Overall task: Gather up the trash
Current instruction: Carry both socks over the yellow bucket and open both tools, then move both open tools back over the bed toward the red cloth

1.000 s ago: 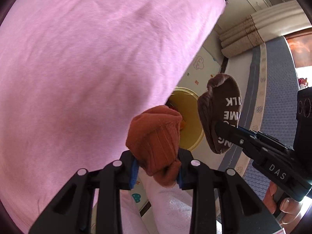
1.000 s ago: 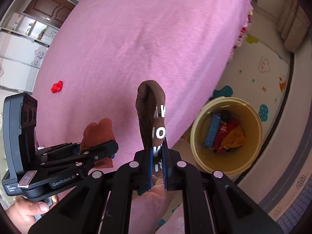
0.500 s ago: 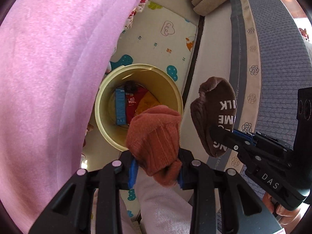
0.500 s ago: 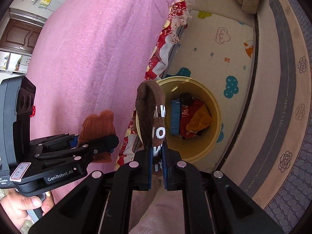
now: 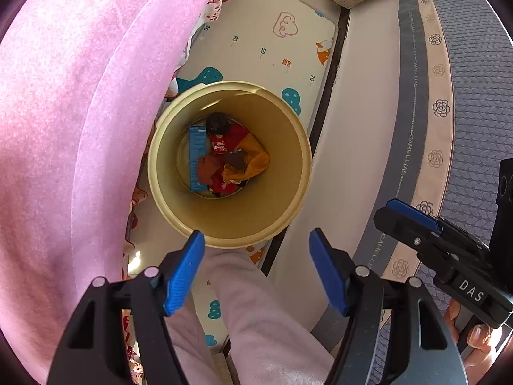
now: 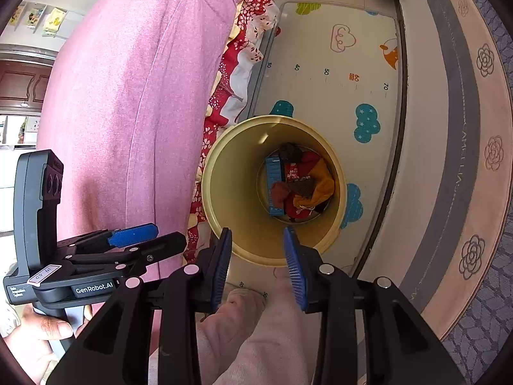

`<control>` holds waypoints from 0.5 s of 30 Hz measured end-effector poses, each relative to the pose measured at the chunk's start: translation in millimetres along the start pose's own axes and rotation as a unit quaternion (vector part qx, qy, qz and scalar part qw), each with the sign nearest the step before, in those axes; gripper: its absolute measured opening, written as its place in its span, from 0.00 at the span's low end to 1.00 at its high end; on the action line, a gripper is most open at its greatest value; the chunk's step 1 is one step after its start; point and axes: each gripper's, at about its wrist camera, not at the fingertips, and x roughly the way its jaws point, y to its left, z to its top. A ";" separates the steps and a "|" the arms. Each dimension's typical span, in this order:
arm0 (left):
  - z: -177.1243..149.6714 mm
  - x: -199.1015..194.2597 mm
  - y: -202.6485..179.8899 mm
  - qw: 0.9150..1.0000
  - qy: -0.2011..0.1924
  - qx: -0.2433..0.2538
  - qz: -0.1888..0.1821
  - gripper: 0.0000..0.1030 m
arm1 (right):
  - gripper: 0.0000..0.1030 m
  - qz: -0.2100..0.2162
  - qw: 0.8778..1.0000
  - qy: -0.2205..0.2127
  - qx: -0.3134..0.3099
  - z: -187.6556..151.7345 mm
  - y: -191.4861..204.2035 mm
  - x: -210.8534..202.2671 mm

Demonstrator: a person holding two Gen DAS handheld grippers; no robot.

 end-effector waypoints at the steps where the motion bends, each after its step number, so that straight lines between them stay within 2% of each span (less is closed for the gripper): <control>1: -0.5 -2.8 1.8 1.000 -0.002 0.000 -0.002 0.65 | 0.33 0.000 1.000 0.000 -0.002 -0.2 2.8 -0.6; 8: -2.6 -37.3 15.4 0.999 -0.042 -0.016 -0.014 0.65 | 0.33 -0.005 0.999 -0.007 -0.042 10.4 43.3 -12.9; 15: -22.2 -96.1 62.4 0.993 -0.098 -0.053 -0.041 0.65 | 0.33 -0.008 0.992 -0.016 -0.128 22.9 129.4 -28.3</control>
